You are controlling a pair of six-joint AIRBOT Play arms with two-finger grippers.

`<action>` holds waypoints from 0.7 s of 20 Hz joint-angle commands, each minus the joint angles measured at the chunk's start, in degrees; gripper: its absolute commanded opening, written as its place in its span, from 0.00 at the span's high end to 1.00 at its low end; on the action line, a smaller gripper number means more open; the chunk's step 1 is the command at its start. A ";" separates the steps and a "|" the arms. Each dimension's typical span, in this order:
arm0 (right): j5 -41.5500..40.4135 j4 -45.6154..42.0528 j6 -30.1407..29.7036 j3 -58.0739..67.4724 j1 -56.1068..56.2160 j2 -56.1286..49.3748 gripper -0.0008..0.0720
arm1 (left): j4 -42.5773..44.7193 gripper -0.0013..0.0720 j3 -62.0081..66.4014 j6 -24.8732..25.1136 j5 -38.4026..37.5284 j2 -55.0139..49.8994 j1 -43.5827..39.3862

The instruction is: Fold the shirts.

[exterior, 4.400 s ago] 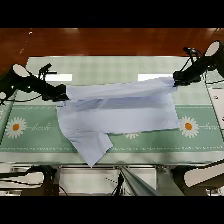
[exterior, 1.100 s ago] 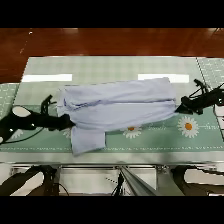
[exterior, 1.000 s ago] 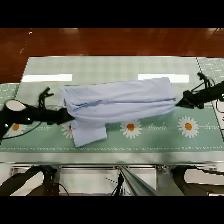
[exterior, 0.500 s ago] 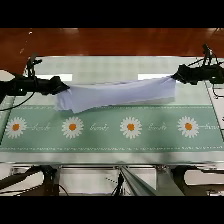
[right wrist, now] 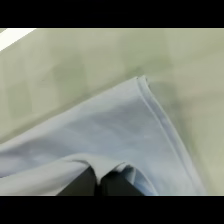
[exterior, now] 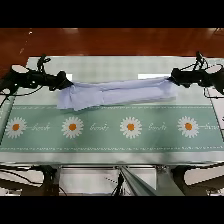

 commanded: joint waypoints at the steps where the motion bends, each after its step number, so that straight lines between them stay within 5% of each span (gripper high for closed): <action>1: -0.87 0.11 0.02 0.04 0.02 -1.99 0.83 | -0.59 0.82 1.38 -0.81 -0.63 -4.13 0.02; 3: -0.28 -0.52 -2.89 0.07 -0.76 -0.50 0.38 | -0.61 0.31 1.79 -0.81 -2.64 -4.02 0.83; 4: 0.46 -2.34 -5.27 0.07 -1.77 1.07 0.32 | -0.59 0.18 2.71 -0.79 -5.22 -4.04 1.70; 6: 1.36 -11.28 -4.15 0.07 -4.31 4.35 0.32 | -0.59 0.18 4.98 -0.79 -11.21 -4.02 3.93; 9: 7.32 -19.37 6.05 0.04 -8.98 5.51 0.23 | -0.66 0.18 7.37 -0.81 -16.85 -3.23 5.84; 14: 16.41 -2.80 3.41 0.04 -12.13 -1.07 0.15 | -2.08 0.18 7.45 -0.31 -17.11 0.42 3.63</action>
